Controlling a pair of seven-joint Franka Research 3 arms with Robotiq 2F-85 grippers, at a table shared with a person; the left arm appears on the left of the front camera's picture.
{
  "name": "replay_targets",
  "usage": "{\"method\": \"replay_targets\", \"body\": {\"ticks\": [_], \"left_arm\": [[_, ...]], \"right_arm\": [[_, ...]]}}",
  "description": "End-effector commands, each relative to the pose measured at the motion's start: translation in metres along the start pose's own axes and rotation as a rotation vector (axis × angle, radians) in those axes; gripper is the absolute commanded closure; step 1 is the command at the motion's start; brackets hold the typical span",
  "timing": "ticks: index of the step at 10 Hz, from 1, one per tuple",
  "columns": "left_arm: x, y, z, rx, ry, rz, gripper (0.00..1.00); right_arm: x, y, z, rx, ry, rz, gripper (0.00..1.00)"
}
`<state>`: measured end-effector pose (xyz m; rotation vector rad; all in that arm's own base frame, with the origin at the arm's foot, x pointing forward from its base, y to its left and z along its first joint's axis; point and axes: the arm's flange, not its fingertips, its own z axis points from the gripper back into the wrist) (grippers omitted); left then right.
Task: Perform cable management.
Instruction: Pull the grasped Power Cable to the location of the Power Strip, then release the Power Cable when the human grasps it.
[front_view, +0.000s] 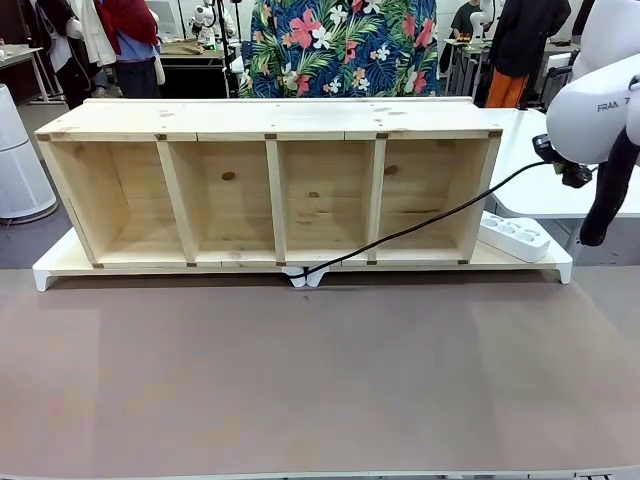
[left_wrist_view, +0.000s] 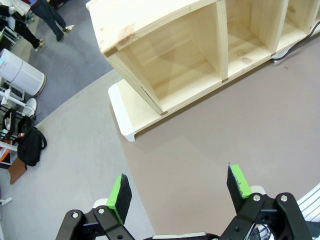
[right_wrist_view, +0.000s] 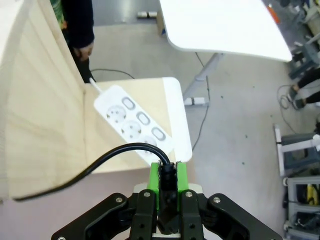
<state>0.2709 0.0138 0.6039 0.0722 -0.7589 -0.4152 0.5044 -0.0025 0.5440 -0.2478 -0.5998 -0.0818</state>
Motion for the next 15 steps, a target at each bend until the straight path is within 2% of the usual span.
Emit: {"method": "replay_targets", "body": {"ticks": [1,3,6,8,9,15], "left_arm": [[0.0,0.0,0.0,0.0,-0.004,0.013,0.0],[0.0,0.0,0.0,0.0,-0.004,0.013,0.0],[0.0,0.0,0.0,0.0,-0.004,0.013,0.0],[0.0,0.0,0.0,0.0,-0.004,0.013,0.0],[0.0,0.0,0.0,0.0,-0.004,0.013,0.0],[0.0,0.0,0.0,0.0,-0.004,0.013,0.0]], "right_arm": [[0.024,0.007,-0.017,0.03,-0.081,-0.038,0.84],[0.033,0.014,-0.029,0.053,-0.106,-0.047,0.84],[0.037,0.013,-0.043,0.055,-0.092,-0.054,0.84],[0.037,0.008,-0.043,0.066,-0.083,-0.071,0.84],[0.026,0.011,-0.042,0.062,-0.054,-0.026,0.84],[0.026,0.011,-0.042,0.062,-0.054,-0.026,0.84]]}}
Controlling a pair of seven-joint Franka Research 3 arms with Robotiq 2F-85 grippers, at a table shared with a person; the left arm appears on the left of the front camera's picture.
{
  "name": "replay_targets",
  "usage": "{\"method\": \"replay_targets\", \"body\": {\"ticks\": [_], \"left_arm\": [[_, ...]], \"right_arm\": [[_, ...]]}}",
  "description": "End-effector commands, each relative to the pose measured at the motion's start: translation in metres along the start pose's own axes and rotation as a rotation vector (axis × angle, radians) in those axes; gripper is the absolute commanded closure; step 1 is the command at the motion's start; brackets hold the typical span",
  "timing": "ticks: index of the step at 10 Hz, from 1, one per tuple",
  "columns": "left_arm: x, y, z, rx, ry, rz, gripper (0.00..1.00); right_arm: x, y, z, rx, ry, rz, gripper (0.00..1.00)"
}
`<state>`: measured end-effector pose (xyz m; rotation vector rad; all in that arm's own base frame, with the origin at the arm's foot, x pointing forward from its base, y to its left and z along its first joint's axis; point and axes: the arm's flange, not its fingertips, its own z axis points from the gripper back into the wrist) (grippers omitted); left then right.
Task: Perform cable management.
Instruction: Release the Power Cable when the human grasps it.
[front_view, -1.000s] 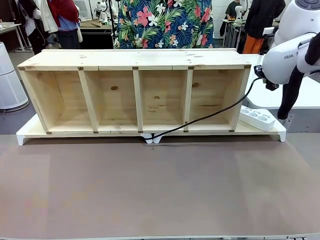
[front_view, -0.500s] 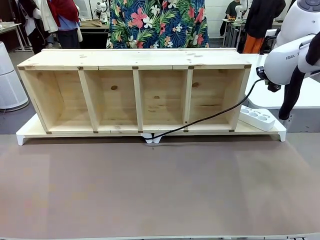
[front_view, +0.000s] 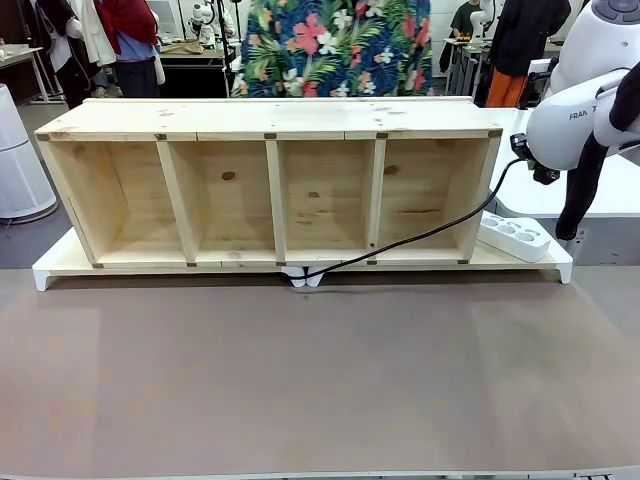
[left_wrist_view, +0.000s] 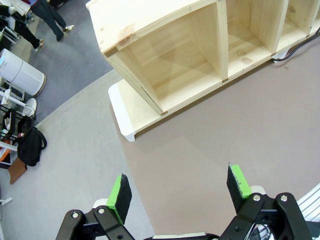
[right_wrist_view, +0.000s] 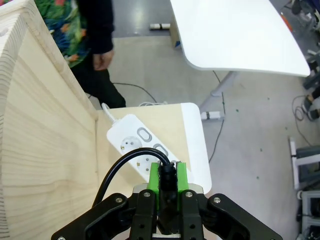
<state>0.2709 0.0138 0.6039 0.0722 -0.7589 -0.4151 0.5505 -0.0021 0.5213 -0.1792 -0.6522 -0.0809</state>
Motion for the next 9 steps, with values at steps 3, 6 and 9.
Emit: {"method": "replay_targets", "body": {"ticks": [3,6,9], "left_arm": [[0.0005,-0.0002,0.0001,0.0,-0.004,0.012,0.0],[0.0005,-0.0002,0.0001,0.0,-0.004,0.012,0.0],[0.0005,-0.0002,0.0001,0.0,-0.004,0.012,0.0]], "right_arm": [[0.0011,-0.0004,0.0016,-0.003,-0.006,0.0,0.84],[0.0011,-0.0004,0.0016,-0.003,-0.006,0.0,0.84],[0.0011,-0.0004,0.0016,-0.003,-0.006,0.0,0.84]]}}
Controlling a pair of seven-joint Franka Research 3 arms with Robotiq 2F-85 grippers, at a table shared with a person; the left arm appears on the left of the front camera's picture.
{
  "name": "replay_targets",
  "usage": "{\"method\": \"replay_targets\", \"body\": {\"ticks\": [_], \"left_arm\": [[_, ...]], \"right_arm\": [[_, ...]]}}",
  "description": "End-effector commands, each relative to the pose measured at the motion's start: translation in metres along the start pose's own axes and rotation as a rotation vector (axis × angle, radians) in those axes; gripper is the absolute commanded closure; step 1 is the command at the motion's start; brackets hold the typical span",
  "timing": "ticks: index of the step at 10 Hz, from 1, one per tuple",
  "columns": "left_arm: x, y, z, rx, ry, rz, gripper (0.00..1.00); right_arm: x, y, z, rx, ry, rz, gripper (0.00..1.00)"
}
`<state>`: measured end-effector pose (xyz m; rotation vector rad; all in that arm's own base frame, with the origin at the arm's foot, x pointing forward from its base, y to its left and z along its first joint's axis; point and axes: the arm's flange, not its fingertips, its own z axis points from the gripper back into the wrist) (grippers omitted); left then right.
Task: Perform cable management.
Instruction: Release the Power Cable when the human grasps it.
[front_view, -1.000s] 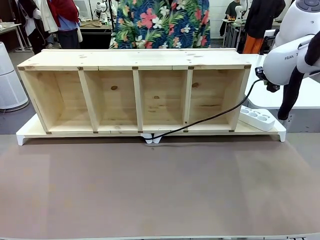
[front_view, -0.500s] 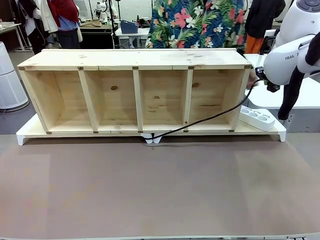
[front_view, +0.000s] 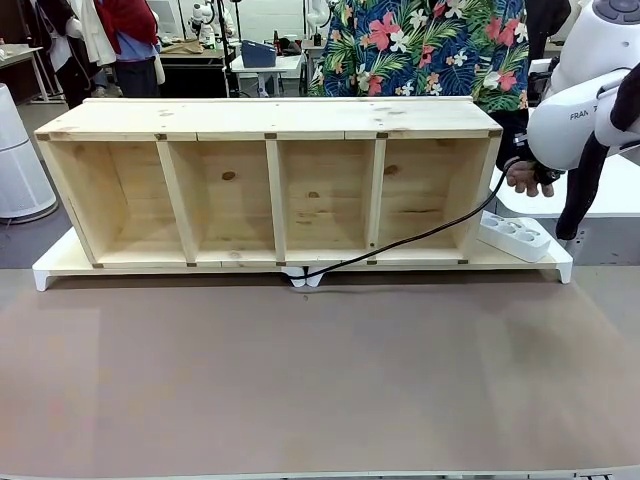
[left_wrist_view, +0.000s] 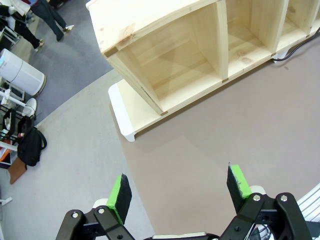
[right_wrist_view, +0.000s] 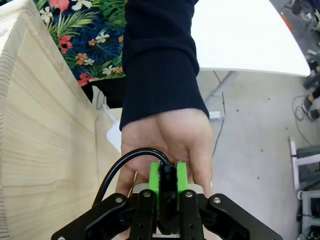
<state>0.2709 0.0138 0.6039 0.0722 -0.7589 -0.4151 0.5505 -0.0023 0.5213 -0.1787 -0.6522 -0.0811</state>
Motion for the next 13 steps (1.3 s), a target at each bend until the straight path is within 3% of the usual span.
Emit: {"method": "replay_targets", "body": {"ticks": [1,6,7,8,9,10,11,12,13], "left_arm": [[0.0005,-0.0002,0.0001,0.0,-0.004,0.012,0.0],[0.0005,-0.0002,0.0001,0.0,-0.004,0.012,0.0],[0.0005,-0.0002,0.0001,0.0,-0.004,0.012,0.0],[0.0005,-0.0002,0.0001,0.0,-0.004,0.012,0.0],[0.0005,-0.0002,0.0001,0.0,-0.004,0.012,0.0],[0.0005,-0.0002,0.0001,0.0,-0.004,0.012,0.0],[0.0005,-0.0002,0.0001,0.0,-0.004,0.012,0.0],[0.0005,-0.0002,0.0001,0.0,-0.004,0.012,0.0],[0.0005,-0.0002,0.0001,0.0,-0.004,0.012,0.0]], "right_arm": [[0.0011,-0.0001,0.0016,-0.003,-0.006,0.0,0.84],[0.0,-0.0001,0.0,0.0,0.0,0.0,0.84],[0.0011,0.0001,-0.0003,0.02,0.026,0.022,0.65],[0.0025,-0.0004,-0.0006,0.017,0.029,0.018,0.64],[0.0027,-0.0016,-0.001,0.016,0.031,0.016,0.45],[0.0021,-0.0021,-0.0011,0.018,0.03,0.024,0.63],[0.0034,-0.0022,-0.0012,0.022,0.027,0.025,0.25],[0.004,-0.0022,-0.0014,0.023,0.026,0.028,0.43],[0.0039,-0.002,-0.0012,0.025,0.023,0.031,0.05]]}}
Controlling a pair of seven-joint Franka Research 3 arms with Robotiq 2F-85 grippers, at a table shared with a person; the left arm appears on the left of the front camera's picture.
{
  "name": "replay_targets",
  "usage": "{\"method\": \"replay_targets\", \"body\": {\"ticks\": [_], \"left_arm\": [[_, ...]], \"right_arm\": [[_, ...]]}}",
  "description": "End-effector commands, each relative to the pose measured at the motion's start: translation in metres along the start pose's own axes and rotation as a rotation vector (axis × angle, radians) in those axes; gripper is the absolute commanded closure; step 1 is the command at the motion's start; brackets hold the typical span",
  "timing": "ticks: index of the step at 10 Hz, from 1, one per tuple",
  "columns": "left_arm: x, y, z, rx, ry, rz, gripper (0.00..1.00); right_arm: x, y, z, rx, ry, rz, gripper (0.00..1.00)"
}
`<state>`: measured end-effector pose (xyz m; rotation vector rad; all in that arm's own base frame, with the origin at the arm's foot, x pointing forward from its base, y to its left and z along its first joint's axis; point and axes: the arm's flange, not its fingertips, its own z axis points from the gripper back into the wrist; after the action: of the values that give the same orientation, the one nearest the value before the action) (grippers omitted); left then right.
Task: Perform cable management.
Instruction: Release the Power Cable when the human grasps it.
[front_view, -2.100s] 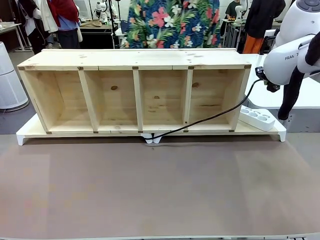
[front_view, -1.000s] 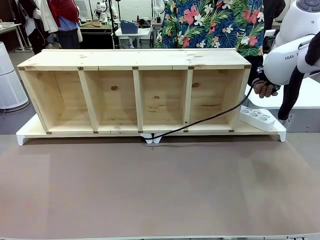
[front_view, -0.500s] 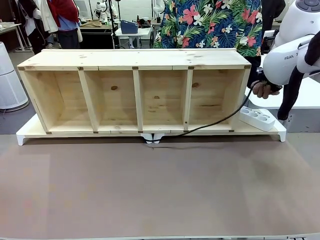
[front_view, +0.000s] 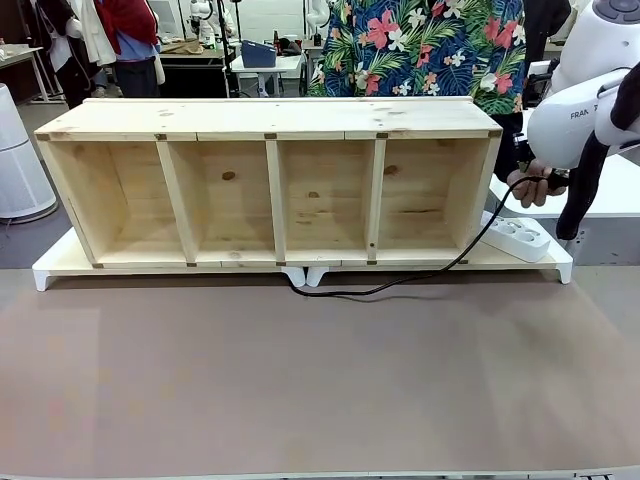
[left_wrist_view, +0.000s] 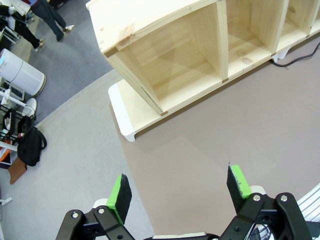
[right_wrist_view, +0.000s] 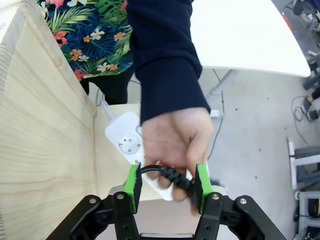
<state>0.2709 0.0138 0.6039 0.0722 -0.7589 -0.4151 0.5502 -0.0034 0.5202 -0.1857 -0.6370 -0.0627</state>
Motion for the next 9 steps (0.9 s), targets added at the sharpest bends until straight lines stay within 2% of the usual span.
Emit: {"method": "replay_targets", "body": {"ticks": [1,2,3,4,8,9], "left_arm": [[0.0005,-0.0002,0.0001,0.0,-0.004,0.012,0.0],[0.0005,-0.0002,0.0001,0.0,-0.004,0.012,0.0],[0.0005,-0.0002,0.0001,0.0,-0.004,0.012,0.0],[0.0005,-0.0002,0.0001,0.0,-0.004,0.012,0.0],[0.0005,-0.0002,0.0001,0.0,-0.004,0.012,0.0],[0.0005,-0.0002,0.0001,0.0,-0.004,0.012,0.0]], "right_arm": [[0.005,-0.0011,0.0003,0.029,0.006,0.014,0.23],[0.0061,-0.0008,0.0007,0.029,0.004,0.013,0.0],[0.0059,-0.0001,0.0015,0.03,-0.001,0.016,0.03],[0.005,0.0009,0.0024,0.031,-0.006,0.023,0.0],[0.003,0.0011,0.0071,0.038,-0.026,0.041,0.0],[0.0017,0.0019,0.0081,0.031,-0.066,0.04,0.0]]}}
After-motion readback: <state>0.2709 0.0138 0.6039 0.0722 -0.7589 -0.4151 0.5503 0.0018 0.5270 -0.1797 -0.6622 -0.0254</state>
